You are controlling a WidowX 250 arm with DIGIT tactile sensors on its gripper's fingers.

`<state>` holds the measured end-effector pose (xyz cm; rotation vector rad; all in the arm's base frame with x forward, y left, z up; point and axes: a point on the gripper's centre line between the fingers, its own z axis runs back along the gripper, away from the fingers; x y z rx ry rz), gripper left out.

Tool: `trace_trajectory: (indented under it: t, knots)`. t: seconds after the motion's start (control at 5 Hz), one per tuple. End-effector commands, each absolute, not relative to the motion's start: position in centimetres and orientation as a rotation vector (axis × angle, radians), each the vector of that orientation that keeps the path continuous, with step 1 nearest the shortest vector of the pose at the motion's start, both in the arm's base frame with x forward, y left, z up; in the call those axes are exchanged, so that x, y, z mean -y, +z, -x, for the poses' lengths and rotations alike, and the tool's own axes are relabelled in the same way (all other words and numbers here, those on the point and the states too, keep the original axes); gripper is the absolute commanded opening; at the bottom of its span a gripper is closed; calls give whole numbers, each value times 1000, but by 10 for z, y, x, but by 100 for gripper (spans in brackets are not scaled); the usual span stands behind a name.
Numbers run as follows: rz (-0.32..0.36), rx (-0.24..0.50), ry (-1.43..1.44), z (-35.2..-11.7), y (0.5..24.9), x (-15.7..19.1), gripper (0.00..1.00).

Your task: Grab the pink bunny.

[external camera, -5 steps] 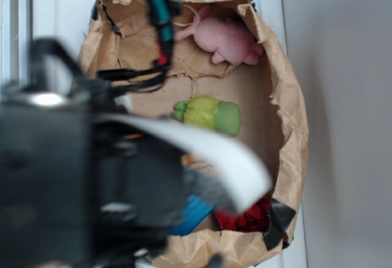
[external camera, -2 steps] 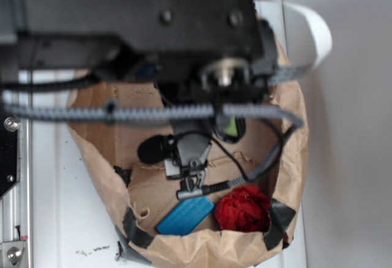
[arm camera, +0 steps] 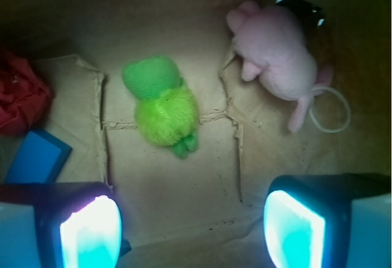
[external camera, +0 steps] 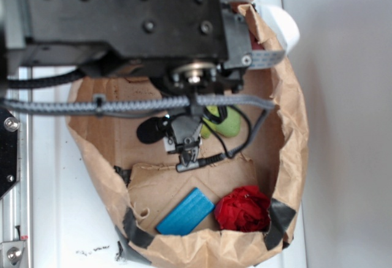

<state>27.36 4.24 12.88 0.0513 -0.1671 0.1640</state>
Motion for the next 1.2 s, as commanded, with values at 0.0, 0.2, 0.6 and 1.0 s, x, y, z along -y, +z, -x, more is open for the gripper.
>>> trace_trajectory:
  t: [0.0,0.2,0.6,1.0]
  knots:
    - [-56,208,163,-276,140,-45,100]
    - [-73,323,-34,-282,118,-52,100]
    - [-78,364,-177,-311,106,-64,100]
    - [-194,287,-119,-335,107,-92,100]
